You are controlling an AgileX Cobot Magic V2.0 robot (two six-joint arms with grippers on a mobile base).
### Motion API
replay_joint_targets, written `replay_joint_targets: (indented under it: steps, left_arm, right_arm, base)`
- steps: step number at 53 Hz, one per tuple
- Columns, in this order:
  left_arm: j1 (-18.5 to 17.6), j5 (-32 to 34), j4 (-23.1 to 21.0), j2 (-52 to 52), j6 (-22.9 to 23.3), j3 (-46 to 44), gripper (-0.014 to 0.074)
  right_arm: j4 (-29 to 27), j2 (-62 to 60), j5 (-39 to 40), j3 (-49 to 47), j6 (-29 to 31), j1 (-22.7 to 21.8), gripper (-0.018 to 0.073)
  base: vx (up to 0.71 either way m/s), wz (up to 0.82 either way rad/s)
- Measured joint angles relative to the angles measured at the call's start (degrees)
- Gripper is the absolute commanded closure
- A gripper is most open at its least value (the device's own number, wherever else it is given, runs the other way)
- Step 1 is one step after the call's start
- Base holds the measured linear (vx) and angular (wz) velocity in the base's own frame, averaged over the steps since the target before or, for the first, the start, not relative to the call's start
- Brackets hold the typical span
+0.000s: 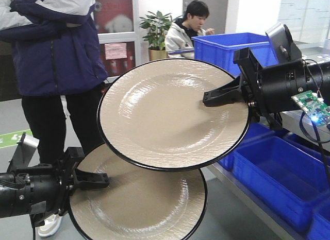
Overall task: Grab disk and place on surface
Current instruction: 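Hold both plates while the base drives to the steel table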
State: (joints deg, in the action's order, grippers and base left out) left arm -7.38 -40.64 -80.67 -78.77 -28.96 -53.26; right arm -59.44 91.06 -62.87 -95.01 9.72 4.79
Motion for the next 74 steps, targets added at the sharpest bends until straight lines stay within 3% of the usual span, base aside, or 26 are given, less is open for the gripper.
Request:
replay_joint_targets:
  steps: [43,74]
  left_arm:
    - [0.0,0.3,0.0,0.0,0.0,0.0,0.0595]
    - [0.1,0.5,0.0,0.0,0.0,0.0,0.0595]
  right_arm:
    - [0.1,0.0,0.0,0.0,0.0,0.0,0.0567]
    - [0.1,0.0,0.2,0.0,0.0,0.1,0.0567]
  base:
    - [0.38,0.18]
    - [0.38,-0.58]
